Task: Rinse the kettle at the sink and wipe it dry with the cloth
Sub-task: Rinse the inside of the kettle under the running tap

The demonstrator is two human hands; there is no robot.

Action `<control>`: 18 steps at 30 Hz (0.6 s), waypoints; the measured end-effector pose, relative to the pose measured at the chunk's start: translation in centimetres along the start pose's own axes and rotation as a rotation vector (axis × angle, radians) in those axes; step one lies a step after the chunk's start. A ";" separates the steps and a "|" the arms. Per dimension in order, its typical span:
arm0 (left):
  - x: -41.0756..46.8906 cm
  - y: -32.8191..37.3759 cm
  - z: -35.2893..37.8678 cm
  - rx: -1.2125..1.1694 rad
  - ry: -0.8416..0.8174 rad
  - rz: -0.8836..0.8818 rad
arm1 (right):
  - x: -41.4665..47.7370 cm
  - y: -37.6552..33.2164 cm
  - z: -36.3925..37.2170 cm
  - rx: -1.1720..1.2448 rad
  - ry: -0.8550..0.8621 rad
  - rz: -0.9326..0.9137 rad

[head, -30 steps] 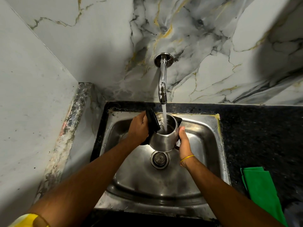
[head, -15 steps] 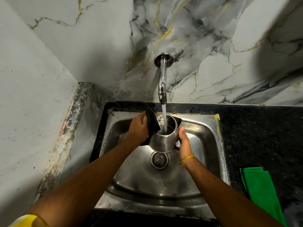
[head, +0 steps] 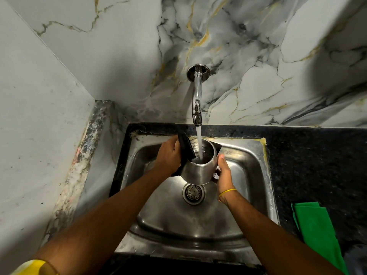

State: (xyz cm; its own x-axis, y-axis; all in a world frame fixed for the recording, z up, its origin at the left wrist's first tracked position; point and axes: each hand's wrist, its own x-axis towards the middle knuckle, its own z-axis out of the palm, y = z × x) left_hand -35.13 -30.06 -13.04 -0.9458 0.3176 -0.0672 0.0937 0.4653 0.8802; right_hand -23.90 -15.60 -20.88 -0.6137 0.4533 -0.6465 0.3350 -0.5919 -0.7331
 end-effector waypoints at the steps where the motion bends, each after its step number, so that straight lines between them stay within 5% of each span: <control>1: 0.0 0.0 0.0 -0.001 0.005 0.000 | 0.0 0.0 0.0 -0.004 0.003 -0.003; 18: 0.4 0.0 0.2 0.009 -0.023 0.012 | -1.0 -1.2 0.4 0.007 0.008 0.002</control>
State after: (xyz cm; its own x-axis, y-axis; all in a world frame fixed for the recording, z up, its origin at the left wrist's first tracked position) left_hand -35.42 -29.75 -13.18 -0.9373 0.3419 -0.0674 0.1081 0.4691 0.8765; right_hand -23.95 -15.65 -19.26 -0.6076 0.4570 -0.6496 0.3316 -0.5972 -0.7303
